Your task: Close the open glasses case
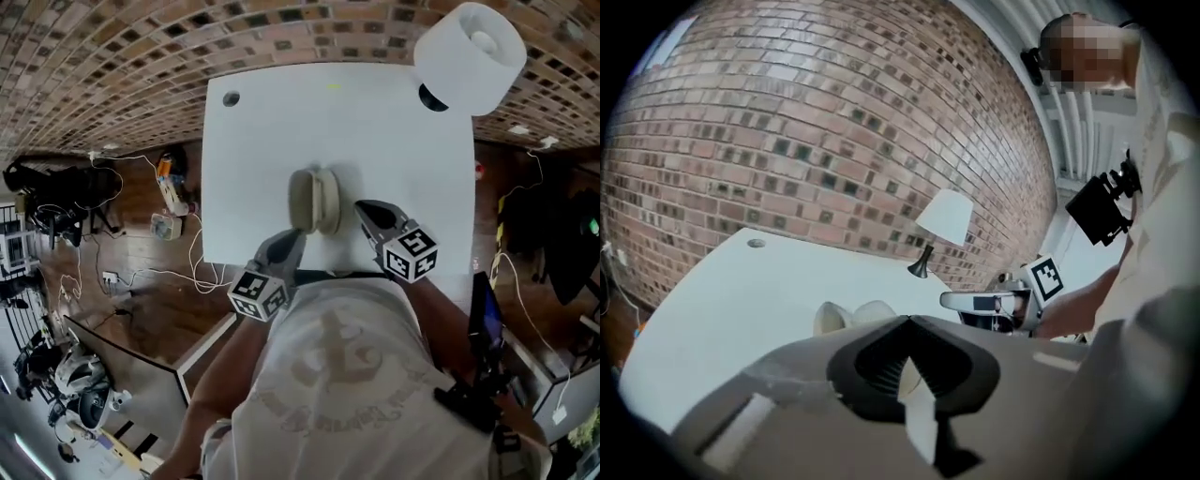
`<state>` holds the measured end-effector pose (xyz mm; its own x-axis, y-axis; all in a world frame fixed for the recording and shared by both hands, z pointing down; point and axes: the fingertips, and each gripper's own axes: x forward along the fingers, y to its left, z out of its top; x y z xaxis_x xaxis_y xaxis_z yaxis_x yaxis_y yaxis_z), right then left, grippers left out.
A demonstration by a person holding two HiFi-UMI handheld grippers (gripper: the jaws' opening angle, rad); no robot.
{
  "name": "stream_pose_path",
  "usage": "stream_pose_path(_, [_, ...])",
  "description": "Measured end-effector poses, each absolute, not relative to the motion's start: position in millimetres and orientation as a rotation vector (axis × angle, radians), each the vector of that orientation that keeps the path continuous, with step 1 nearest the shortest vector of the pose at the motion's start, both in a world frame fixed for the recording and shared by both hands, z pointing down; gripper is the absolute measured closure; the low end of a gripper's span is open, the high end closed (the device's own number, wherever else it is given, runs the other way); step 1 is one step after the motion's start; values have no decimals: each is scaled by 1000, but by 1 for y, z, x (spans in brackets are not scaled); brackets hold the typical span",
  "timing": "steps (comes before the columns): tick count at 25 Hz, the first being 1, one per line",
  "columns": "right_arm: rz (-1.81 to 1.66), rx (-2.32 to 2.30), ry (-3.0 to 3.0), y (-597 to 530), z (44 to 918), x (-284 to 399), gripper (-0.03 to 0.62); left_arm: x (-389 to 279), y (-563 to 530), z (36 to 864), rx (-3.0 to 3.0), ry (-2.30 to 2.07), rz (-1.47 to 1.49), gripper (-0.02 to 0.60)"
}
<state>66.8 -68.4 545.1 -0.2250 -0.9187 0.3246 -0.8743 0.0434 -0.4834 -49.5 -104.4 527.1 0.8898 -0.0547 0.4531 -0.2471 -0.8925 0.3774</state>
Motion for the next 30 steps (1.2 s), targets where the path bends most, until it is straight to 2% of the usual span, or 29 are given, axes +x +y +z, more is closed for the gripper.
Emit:
stream_pose_path(8, [-1016,-2034,2090,-66,558,52,586,-42,-119,535,2624,-42,623,577])
stream_pose_path(15, [-1093,-2239,1877,-81,565,55,577,-71,-159,533,2592,28,559,577])
stream_pose_path(19, [-1208,-2282,1712,-91,588,57,443,-79,-176,534,2609,94,510,576])
stream_pose_path(22, [-1314,-2306,1612,-84,611,53,410,-94,-174,538,2591,89,470,576])
stream_pose_path(24, [-1332,-2344,1594,-85,618,53,417,-105,-176,537,2588,97,458,576])
stream_pose_path(26, [-1307,-2405,1606,-90,616,56,523,-114,-182,536,2594,97,454,575])
stream_pose_path(30, [-1259,-2504,1659,-104,606,52,546,-126,-199,536,2590,66,438,576])
